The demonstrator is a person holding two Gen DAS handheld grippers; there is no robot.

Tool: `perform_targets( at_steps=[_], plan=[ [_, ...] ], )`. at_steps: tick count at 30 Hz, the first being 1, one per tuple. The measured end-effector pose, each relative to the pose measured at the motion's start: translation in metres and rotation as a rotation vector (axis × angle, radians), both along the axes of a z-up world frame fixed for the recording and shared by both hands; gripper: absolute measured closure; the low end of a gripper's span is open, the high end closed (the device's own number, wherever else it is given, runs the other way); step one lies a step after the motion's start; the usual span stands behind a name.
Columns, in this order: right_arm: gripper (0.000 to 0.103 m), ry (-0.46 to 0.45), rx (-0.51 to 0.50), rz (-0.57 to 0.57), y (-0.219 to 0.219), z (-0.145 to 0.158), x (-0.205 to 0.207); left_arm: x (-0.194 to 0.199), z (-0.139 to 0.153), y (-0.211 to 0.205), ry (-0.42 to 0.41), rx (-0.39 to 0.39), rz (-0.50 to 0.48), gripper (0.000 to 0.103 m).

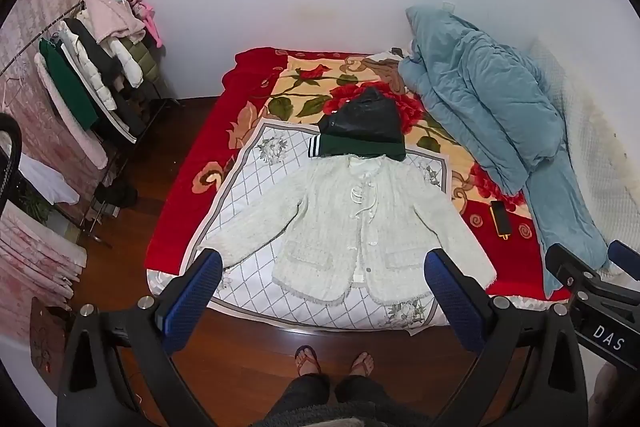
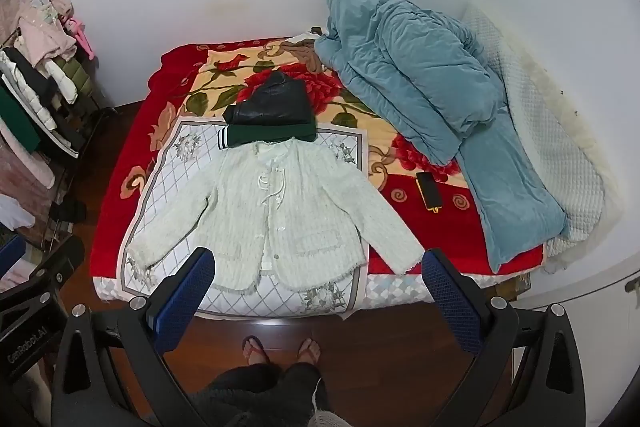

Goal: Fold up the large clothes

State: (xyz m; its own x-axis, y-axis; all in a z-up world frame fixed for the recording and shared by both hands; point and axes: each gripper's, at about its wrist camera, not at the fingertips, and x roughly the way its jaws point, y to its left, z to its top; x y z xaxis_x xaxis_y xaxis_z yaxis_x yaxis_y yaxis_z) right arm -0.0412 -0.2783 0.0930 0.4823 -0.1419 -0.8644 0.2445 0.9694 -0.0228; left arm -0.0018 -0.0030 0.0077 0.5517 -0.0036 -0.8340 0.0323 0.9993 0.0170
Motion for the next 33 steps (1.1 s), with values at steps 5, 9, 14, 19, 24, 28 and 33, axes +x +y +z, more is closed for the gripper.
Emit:
perform_targets(
  at_steps=[5, 9, 14, 19, 24, 28, 33],
  plan=[
    [0.0, 0.0, -0.002, 0.001, -0.001, 0.002, -0.001, 0.0, 0.008, -0.009, 0.001, -0.003, -0.002, 0.0],
    [0.0, 0.0, -0.004, 0.001, -0.002, 0.007, -0.005, 0.002, 0.013, -0.012, 0.002, -0.003, -0.004, 0.0],
    [0.0, 0.0, -0.007, 0.002, -0.003, 0.007, -0.005, 0.001, 0.022, -0.01, 0.002, -0.011, -0.003, 0.0],
    [0.0, -0.001, -0.008, 0.003, -0.002, 0.011, -0.007, 0.001, 0.022, -0.01, 0.002, -0.011, -0.004, 0.0],
    [0.0, -0.001, -0.013, 0.003, -0.004, 0.016, -0.005, 0.0, 0.022, -0.01, 0.0, -0.015, -0.002, 0.0],
    [0.0, -0.002, -0.015, 0.005, -0.001, 0.019, -0.008, 0.0, 0.024, -0.011, 0.0, -0.016, -0.003, 0.0],
    [0.0, -0.002, -0.018, 0.009, -0.004, 0.02, -0.007, 0.001, 0.026, -0.012, -0.005, -0.014, 0.001, 0.0]
  ],
)
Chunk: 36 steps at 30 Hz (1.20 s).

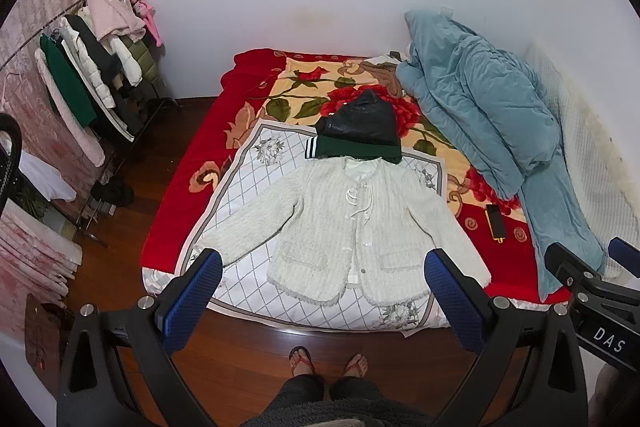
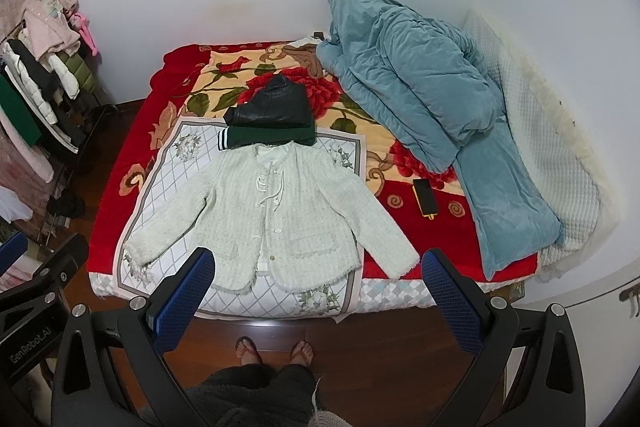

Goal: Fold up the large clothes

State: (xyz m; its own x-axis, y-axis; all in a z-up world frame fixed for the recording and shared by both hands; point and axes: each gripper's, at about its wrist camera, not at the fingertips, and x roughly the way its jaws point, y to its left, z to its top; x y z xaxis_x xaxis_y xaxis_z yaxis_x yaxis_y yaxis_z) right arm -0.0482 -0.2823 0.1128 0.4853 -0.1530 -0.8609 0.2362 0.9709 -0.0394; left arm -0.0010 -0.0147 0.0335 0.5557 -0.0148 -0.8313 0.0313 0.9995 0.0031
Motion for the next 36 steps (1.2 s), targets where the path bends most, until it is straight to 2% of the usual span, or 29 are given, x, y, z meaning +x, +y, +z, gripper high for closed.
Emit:
perform_targets(
  at_steps=[3, 24, 30, 36],
  plan=[
    [0.0, 0.0, -0.004, 0.008, 0.005, 0.01, 0.007, 0.001, 0.001, -0.001, -0.001, 0.0, 0.002, 0.0],
    [0.0, -0.005, -0.012, 0.012, 0.007, 0.009, 0.01, 0.0, 0.004, 0.0, -0.006, -0.007, 0.003, 0.0],
    [0.0, -0.007, -0.018, 0.014, 0.009, 0.012, 0.02, 0.017, 0.012, -0.001, -0.007, -0.012, 0.001, 0.0],
    [0.0, -0.008, -0.018, 0.015, 0.01, 0.012, 0.02, 0.014, 0.011, 0.0, -0.009, -0.015, 0.002, 0.0]
  ],
)
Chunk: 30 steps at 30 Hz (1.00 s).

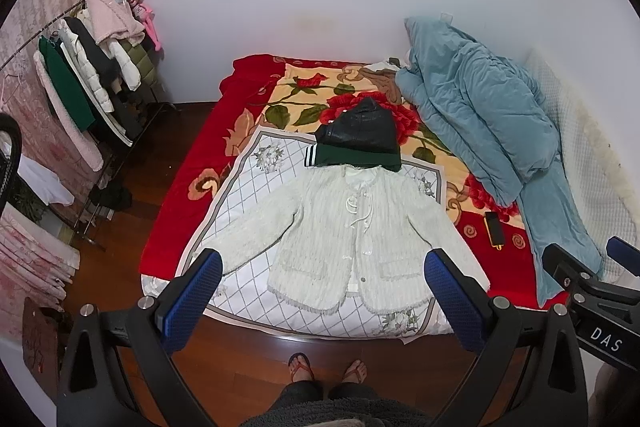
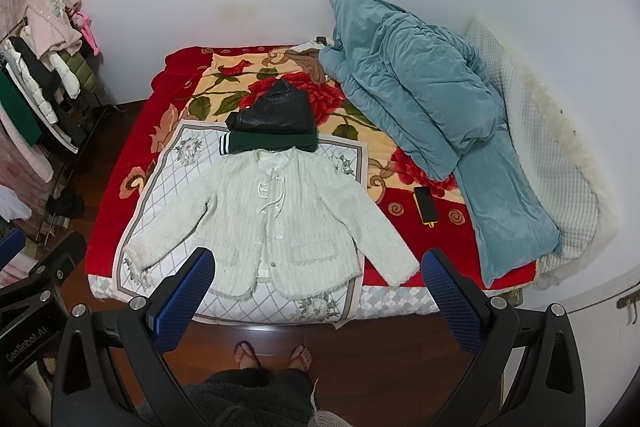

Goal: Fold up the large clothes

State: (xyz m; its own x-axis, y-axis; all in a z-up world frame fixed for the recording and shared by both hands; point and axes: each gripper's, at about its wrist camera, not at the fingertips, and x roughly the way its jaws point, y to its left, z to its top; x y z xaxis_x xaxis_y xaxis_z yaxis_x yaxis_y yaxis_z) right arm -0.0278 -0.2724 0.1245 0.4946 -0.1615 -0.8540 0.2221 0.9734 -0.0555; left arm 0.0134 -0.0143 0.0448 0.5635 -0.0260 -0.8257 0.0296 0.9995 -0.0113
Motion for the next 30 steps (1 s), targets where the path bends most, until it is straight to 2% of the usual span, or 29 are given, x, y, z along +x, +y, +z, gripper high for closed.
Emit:
perform_targets(
  at_steps=[12, 18, 21, 26, 28, 29, 30],
  plan=[
    [0.0, -0.001, 0.001, -0.003, 0.002, -0.002, 0.0, 0.011, -0.002, -0.005, -0.001, -0.004, -0.005, 0.0],
    [0.0, 0.009, 0.013, -0.051, -0.007, -0.014, 0.019, 0.04, -0.021, -0.004, -0.029, 0.017, -0.001, 0.0],
    [0.0, -0.003, 0.034, -0.091, -0.02, -0.042, 0.031, 0.058, -0.049, 0.002, -0.064, 0.047, 0.013, 0.0],
    [0.0, 0.046, 0.088, -0.274, -0.073, -0.123, 0.053, 0.103, -0.113, 0.0, -0.073, 0.124, 0.008, 0.0],
    [0.012, 0.086, 0.092, -0.373, -0.109, -0.166, 0.061, 0.119, -0.143, -0.005, -0.052, 0.151, 0.003, 0.0],
    [0.025, 0.108, 0.102, -0.403, -0.124, -0.185, 0.064, 0.132, -0.162, -0.012, -0.031, 0.169, 0.003, 0.0],
    [0.03, 0.132, 0.115, -0.434, -0.139, -0.203, 0.066, 0.14, -0.176, -0.016, -0.019, 0.181, 0.002, 0.0]
  ],
)
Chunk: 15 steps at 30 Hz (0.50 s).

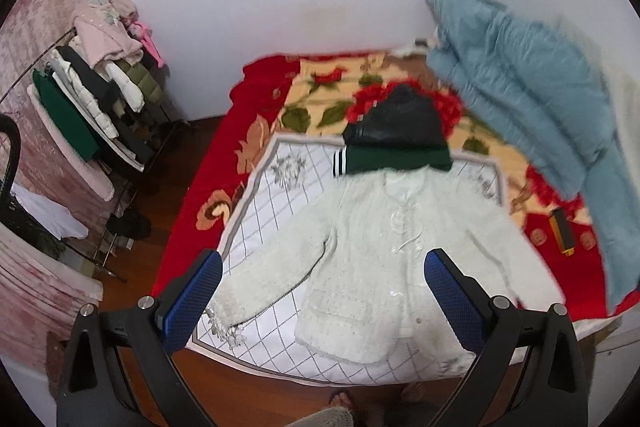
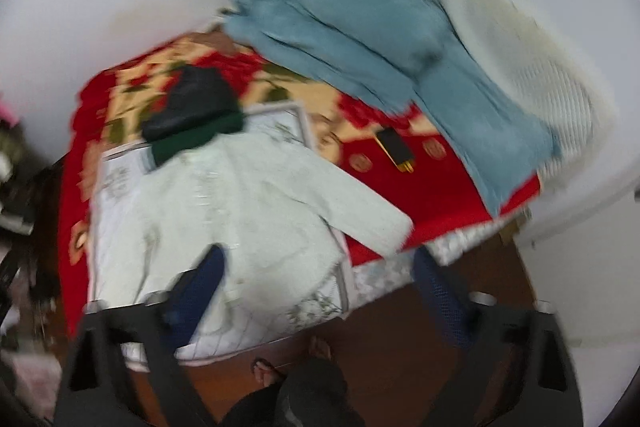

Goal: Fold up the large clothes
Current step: 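Lower the right tool to the cardigan hem and close on it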

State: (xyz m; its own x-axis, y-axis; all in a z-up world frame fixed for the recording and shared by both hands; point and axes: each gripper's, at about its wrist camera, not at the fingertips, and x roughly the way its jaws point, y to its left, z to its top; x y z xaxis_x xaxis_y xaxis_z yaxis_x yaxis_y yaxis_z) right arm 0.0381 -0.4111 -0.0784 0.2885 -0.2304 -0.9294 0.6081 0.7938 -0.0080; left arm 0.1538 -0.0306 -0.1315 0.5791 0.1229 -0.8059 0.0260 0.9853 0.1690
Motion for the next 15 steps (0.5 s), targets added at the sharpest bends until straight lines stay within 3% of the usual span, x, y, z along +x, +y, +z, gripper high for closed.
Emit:
perform_targets(
  at_steps=[4, 7, 9, 12, 15],
  plan=[
    [0.03, 0.056, 0.124, -0.149, -0.075, -0.095, 0.005, 0.033, -0.059, -0.026, 0.047, 0.053, 0.02, 0.0],
    [0.029, 0.066, 0.278, -0.264, -0.131, -0.179, 0.006, 0.059, -0.104, -0.047, 0.099, 0.095, 0.056, 0.0],
    [0.029, 0.084, 0.349, -0.299, -0.148, -0.226, 0.01, 0.075, -0.133, -0.062, 0.136, 0.125, 0.073, 0.0],
    [0.029, 0.179, 0.44, -0.241, -0.146, -0.311, 0.036, 0.094, -0.182, -0.07, 0.197, 0.178, 0.129, 0.0],
    [0.029, 0.268, 0.475, -0.059, -0.094, -0.366, 0.078, 0.102, -0.221, -0.061, 0.248, 0.25, 0.18, 0.0]
  ],
)
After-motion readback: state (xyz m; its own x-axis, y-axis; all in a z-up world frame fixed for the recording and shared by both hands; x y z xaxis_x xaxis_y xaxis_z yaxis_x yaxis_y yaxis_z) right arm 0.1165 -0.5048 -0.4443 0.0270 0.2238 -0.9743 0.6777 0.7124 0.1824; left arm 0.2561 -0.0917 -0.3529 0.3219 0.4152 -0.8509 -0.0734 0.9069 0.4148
